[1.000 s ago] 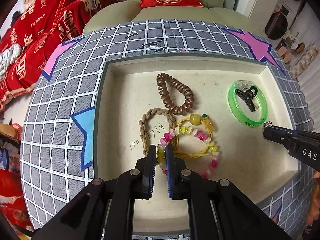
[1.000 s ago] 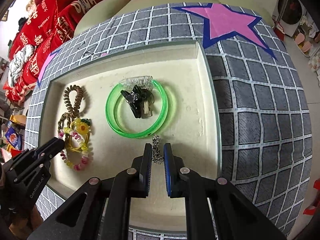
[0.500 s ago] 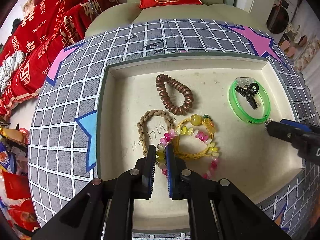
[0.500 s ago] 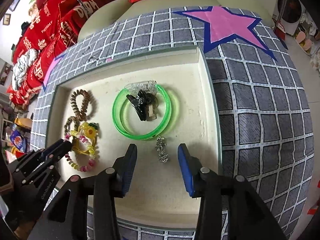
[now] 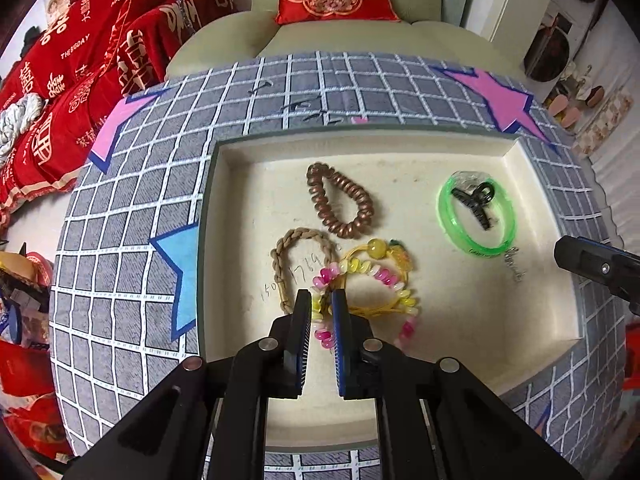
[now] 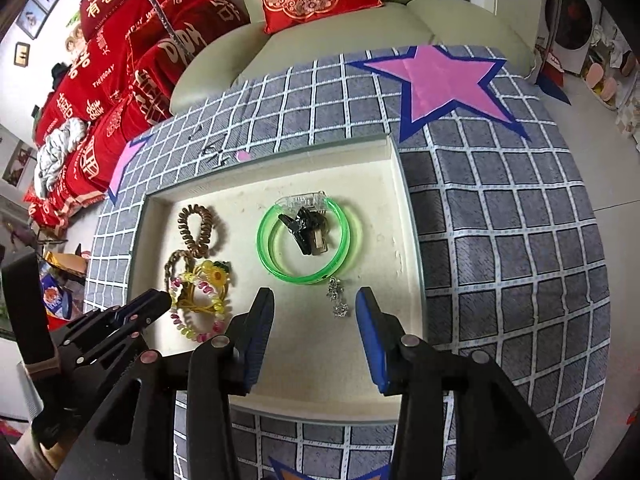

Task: Organize jewelry
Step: 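Open both grippers to release the beaded bracelet and charm in the tray, then withdraw both tools toward the black hair clip and silver keychain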

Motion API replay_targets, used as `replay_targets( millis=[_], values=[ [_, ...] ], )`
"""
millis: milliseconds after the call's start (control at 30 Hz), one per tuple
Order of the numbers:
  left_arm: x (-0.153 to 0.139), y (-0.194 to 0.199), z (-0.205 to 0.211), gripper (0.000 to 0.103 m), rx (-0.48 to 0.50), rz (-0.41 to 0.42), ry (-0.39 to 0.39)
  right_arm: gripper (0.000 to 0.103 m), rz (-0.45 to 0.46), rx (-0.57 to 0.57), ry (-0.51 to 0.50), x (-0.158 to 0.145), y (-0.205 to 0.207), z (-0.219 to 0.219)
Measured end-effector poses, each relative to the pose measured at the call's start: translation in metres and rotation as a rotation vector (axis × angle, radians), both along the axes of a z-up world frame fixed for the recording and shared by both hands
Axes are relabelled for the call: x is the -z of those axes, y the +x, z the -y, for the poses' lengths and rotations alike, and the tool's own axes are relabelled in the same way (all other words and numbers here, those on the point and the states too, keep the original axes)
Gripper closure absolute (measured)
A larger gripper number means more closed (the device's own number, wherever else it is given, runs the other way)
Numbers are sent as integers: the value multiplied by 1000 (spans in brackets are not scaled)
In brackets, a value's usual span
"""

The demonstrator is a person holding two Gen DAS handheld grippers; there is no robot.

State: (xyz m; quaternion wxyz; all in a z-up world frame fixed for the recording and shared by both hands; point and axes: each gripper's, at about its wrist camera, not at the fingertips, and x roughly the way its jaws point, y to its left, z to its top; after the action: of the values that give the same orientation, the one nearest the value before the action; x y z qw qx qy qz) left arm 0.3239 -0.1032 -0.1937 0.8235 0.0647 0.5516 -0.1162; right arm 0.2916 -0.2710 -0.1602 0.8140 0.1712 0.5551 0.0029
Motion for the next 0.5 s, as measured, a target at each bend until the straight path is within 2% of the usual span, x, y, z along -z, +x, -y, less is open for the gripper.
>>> replay_targets(
  millis=[100, 133, 167, 200, 267, 367, 500],
  values=[
    [-8, -2, 0, 84, 7, 13, -17, 57, 12, 13, 4, -8, -6, 4],
    [-10, -2, 0, 80, 6, 17, -18, 56, 15, 19, 5, -10, -8, 5],
    [-13, -2, 0, 37, 5, 22, -21, 56, 18, 24, 8, -13, -10, 6],
    [-16, -3, -1, 0, -3, 31, -19, 55, 20, 27, 9, -15, -10, 7],
    [-27, -8, -2, 0, -14, 99, -1, 54, 21, 29, 9, -17, -13, 6],
    [-33, -7, -1, 0, 0, 93, -6, 53, 24, 30, 3, -19, -15, 6],
    [-36, -10, -1, 0, 0, 96, 14, 39, 23, 46, 7, -21, -19, 7]
  ],
)
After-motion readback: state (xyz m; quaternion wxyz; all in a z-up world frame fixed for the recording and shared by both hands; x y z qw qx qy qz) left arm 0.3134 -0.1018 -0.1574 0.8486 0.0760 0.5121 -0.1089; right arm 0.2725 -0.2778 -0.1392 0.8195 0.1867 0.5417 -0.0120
